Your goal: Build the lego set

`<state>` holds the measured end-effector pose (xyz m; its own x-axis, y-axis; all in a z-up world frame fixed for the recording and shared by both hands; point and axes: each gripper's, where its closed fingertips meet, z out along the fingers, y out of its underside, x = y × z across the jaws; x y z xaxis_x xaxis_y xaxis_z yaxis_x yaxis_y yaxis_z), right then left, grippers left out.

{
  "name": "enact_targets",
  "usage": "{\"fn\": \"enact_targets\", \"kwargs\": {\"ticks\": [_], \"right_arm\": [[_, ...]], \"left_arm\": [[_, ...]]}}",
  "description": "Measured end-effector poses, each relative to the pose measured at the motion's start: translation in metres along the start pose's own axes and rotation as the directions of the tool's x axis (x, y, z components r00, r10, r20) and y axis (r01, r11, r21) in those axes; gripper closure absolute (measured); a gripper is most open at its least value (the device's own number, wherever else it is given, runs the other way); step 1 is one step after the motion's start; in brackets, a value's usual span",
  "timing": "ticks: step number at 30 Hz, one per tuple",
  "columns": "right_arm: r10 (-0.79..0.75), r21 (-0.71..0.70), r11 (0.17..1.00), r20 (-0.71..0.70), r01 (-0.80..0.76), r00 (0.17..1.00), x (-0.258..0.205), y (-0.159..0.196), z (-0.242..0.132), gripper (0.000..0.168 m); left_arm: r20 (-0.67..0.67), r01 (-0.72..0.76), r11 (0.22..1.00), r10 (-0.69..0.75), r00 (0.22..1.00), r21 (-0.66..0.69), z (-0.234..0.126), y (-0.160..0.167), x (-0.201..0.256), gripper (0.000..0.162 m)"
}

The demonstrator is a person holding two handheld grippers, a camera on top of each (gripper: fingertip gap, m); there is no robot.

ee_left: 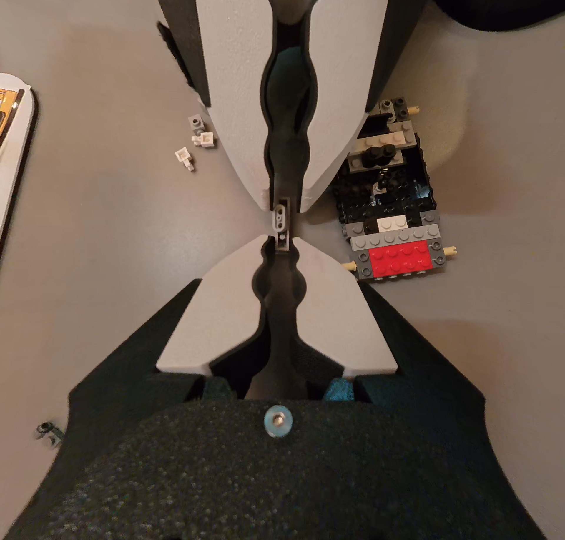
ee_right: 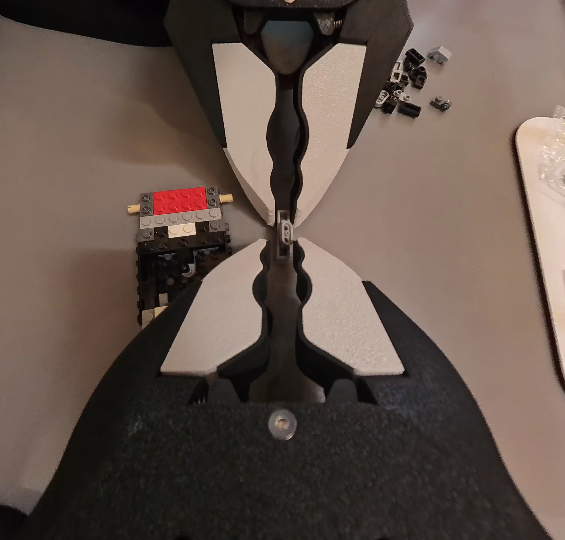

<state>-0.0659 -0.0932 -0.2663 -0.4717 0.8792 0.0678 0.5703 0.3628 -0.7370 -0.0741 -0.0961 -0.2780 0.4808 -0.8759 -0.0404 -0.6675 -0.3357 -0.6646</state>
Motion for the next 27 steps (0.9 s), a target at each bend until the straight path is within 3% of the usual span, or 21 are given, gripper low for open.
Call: {"fn": "enact_targets", "kwargs": {"ticks": [27], "right_arm": [[-0.021, -0.004, 1.000, -0.005, 0.021, 1.000, -0.0006, 0.0000, -0.0001, 0.155]], "left_arm": [[-0.022, 0.034, 0.997, -0.033, 0.999, 0.066, -0.0016, -0.0087, 0.0005, 0.147]]}}
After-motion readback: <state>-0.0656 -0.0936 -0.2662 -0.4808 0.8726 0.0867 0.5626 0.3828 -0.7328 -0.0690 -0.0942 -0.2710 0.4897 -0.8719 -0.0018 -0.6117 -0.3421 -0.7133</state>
